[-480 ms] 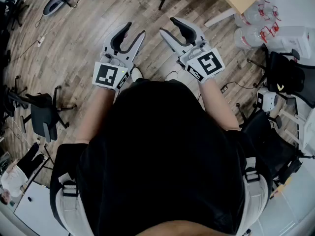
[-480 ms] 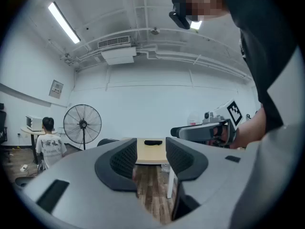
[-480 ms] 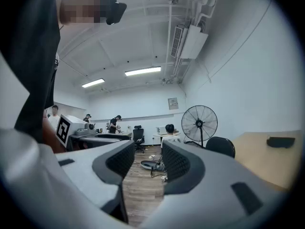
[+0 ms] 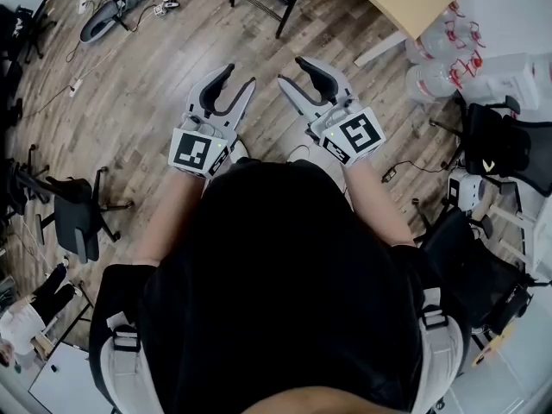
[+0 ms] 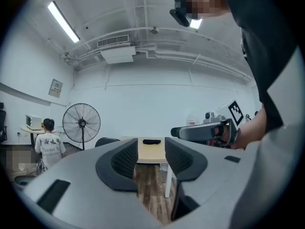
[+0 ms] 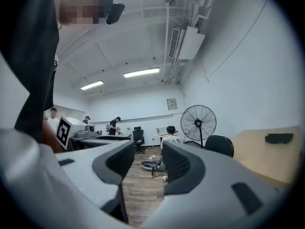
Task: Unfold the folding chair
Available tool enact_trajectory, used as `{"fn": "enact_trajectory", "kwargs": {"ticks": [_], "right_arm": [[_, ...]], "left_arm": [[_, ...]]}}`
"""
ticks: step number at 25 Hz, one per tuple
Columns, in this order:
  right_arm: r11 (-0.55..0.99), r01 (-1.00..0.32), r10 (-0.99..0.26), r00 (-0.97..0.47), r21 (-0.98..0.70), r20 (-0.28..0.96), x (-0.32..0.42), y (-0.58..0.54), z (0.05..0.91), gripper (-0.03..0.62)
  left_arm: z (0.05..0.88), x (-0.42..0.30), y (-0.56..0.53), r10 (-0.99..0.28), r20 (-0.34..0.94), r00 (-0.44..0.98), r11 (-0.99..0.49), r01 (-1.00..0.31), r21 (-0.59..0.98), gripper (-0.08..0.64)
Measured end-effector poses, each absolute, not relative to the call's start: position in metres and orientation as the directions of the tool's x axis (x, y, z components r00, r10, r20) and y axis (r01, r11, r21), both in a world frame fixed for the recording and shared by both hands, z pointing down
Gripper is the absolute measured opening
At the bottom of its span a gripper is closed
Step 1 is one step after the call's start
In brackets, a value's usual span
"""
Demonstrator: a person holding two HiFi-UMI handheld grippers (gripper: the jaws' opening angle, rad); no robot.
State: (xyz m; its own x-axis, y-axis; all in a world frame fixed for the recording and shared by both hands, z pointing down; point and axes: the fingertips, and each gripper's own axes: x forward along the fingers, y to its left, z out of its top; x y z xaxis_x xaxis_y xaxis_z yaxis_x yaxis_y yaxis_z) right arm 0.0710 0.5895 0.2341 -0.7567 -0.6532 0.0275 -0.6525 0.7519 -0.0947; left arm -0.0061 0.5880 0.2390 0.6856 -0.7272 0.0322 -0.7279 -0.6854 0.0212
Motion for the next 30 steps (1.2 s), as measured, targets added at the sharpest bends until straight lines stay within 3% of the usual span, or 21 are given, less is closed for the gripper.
{"fn": "enact_trajectory", "kwargs": {"ticks": [9, 23, 30], "right_arm": [[0.757, -0.643, -0.645, -0.764, -0.114, 0.029, 0.090, 0.597, 0.238, 0.176], [0.786, -0.603, -0.605, -0.796, -0.136, 0.029, 0.192, 0.614, 0.256, 0.176], [0.779, -0.608, -0.610, -0.791, -0.153, 0.041, 0.195, 0.588, 0.266, 0.176]], "left_arm": [[0.241, 0.016, 0.594, -0.725, 0.043, 0.687, -0.687, -0.726, 0.024, 0.172], [0.252, 0.120, 0.614, -0.749, 0.079, 0.658, -0.661, -0.750, -0.011, 0.172], [0.260, 0.129, 0.587, -0.735, 0.087, 0.672, -0.676, -0.737, -0.017, 0.170]]}}
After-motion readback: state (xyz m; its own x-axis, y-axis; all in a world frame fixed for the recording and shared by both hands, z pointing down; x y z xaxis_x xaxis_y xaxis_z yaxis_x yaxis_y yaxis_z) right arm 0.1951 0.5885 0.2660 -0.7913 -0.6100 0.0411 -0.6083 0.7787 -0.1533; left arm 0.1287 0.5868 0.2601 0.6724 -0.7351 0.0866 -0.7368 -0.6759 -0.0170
